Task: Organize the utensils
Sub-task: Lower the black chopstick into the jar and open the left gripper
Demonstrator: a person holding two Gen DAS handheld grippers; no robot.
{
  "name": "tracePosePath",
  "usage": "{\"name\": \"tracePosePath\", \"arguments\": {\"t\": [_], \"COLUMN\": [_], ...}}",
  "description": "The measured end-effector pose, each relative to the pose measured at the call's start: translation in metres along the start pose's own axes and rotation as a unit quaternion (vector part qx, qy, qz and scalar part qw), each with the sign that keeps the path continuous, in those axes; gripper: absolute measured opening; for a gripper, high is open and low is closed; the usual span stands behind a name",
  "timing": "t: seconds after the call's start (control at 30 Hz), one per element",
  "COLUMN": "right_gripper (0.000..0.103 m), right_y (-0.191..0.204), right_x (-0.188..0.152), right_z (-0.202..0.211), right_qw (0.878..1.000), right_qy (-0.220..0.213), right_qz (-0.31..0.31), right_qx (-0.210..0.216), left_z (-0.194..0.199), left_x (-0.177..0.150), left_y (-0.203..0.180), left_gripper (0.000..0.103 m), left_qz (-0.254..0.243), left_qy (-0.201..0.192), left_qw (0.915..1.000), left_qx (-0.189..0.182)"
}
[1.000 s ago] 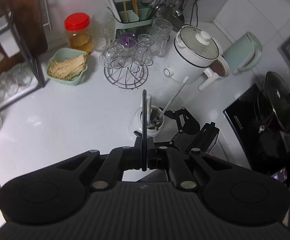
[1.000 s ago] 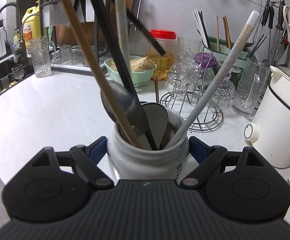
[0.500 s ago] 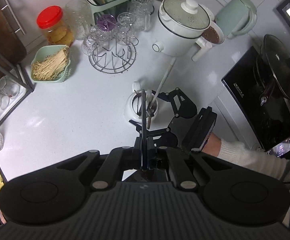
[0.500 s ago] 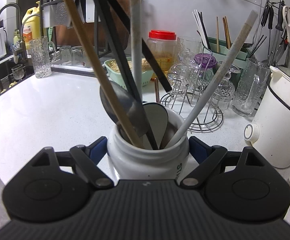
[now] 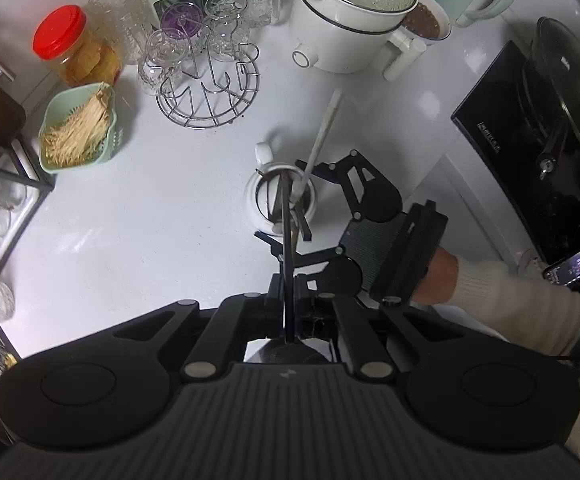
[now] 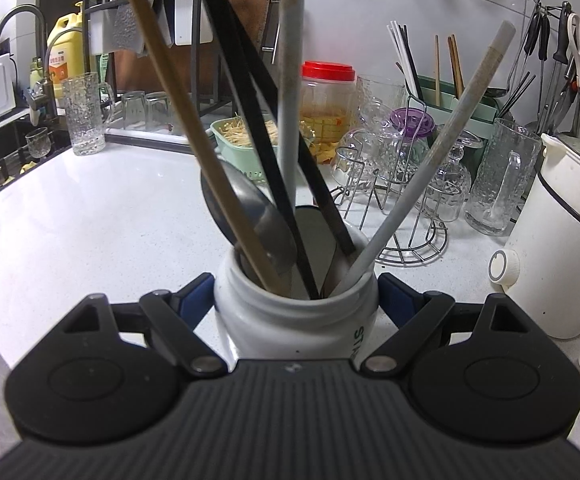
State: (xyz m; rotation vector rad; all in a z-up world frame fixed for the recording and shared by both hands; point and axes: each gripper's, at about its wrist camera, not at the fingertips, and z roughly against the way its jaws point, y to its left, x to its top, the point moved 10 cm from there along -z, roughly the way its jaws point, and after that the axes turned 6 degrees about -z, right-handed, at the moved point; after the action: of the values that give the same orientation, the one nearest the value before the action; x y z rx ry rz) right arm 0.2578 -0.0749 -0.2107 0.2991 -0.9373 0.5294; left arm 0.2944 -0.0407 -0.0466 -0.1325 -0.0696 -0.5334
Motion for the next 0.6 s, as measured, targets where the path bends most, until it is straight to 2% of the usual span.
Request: {"name": "tracePosePath", "arguments": {"t": [0.37,0.6], "right_gripper": [0.090,0.090], "right_y": [0.001,0.001], "right_x": [0.000,0.001], "right_z": [0.000,-0.002], "right_qw": [1.000,1.000], "right_qy": [0.004,0.017], "right_qz": [0.002,0.010], "right_qx": [0.001,0.007], "left_z": [-0.042,-0.069], "left_x": [0.038,0.045], "left_y": [-0.001,-0.006], "left_gripper": [0.005,0.005], "left_qz": [-0.033,-0.060], "left_qy": [0.015,0.019], "left_qw": [0.9993,0.9980], "left_qx": [0.007,0.005]}}
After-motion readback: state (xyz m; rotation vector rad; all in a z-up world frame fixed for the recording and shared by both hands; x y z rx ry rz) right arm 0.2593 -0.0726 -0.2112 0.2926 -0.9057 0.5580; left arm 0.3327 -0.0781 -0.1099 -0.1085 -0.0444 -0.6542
